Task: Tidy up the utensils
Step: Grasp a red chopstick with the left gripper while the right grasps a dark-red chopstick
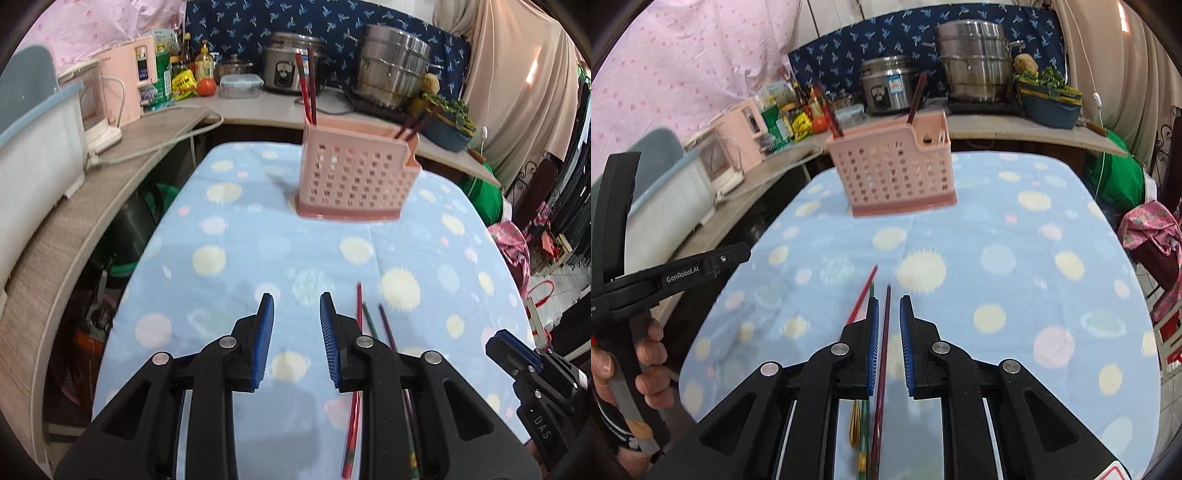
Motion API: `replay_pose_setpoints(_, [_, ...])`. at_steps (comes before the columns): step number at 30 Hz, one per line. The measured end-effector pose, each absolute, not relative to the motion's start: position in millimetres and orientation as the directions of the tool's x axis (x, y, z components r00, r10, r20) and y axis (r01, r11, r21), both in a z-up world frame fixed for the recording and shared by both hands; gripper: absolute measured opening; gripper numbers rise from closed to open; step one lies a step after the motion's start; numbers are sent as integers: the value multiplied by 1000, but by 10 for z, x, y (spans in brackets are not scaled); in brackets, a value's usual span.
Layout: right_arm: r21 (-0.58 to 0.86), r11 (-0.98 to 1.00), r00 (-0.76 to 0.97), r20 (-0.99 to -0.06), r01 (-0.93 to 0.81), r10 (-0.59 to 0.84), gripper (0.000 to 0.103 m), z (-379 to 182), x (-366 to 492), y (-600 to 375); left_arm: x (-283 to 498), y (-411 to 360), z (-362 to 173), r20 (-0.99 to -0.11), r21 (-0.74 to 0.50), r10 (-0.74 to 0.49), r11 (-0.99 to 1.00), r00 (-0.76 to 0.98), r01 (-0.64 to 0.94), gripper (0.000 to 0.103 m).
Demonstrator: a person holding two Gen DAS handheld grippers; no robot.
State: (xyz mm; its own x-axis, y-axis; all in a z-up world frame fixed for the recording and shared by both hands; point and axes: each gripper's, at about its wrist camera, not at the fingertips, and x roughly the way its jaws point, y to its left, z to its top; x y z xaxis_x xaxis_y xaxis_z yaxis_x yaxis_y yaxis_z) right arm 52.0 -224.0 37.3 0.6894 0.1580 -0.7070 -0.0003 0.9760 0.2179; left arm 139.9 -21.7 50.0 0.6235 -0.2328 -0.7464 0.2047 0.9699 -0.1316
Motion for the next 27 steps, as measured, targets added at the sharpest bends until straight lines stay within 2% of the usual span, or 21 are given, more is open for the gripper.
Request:
replay_pose_setpoints(8, [222, 975, 602, -779, 2, 176, 13, -93, 184, -2090, 993, -185, 28, -808, -151, -251, 963, 533, 224, 25])
replay_pose_setpoints(19, [228, 974, 551, -813, 3, 189, 13, -314, 0, -2025, 678, -217, -234, -845, -157, -259, 956, 467, 247, 25])
replay_pose_setpoints(21, [229, 973, 545, -816, 2, 191, 13, -337, -8, -2012, 654, -228, -256, -848, -159, -262, 955, 460, 251, 26])
replay_pose_setpoints(24, [228, 974, 538, -821, 2, 191, 13, -363, -20, -1999, 611, -254, -278, -849, -160, -268, 952, 455, 262, 33])
replay_pose_setpoints(27, [224, 975, 532, -826, 3, 188, 13, -387, -32, -1994, 573, -287, -278, -848, -157, -273, 948, 454, 278, 34])
